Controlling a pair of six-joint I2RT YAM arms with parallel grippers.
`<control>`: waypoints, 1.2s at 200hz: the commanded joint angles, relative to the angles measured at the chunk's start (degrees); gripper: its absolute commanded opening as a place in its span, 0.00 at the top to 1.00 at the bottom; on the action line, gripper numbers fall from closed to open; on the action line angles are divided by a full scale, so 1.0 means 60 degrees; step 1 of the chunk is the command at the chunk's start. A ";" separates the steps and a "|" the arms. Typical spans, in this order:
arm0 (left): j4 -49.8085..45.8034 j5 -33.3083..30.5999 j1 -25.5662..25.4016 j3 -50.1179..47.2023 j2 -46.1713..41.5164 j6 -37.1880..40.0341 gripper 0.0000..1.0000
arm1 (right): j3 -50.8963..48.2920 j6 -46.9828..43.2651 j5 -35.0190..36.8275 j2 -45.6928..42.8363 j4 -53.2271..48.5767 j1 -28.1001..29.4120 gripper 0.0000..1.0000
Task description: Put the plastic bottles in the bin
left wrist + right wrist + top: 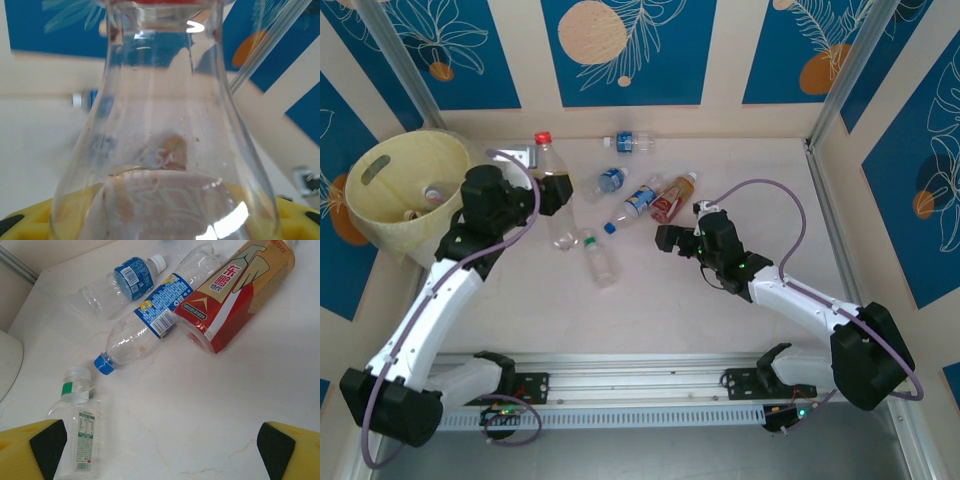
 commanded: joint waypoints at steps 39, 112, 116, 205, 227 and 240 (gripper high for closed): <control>0.2152 -0.1988 0.0074 0.0513 -0.1426 0.1006 1.00 | 0.0252 -0.0107 0.0021 -0.0017 0.0117 0.0039 0.00; 0.1954 -0.5750 0.0190 0.2086 -0.1504 0.3925 1.00 | 0.0254 -0.0126 0.0033 0.0012 0.0134 0.0032 0.00; 0.1819 -0.5927 0.0217 0.2297 -0.1402 0.4045 1.00 | 0.0252 -0.0132 0.0036 0.0012 0.0134 0.0032 0.01; -0.0329 -0.7868 0.3250 0.4481 0.1205 0.3716 1.00 | 0.0150 -0.0147 -0.0037 -0.0038 0.0173 0.0026 0.00; -0.0530 -0.7517 0.4086 0.4287 0.1600 0.2891 1.00 | 0.0107 -0.0191 0.0010 -0.0154 0.0093 0.0009 0.00; -0.0755 -0.7108 0.4585 0.4080 0.1731 0.2187 1.00 | 0.0052 -0.0203 0.0097 -0.0220 0.0074 -0.0004 0.00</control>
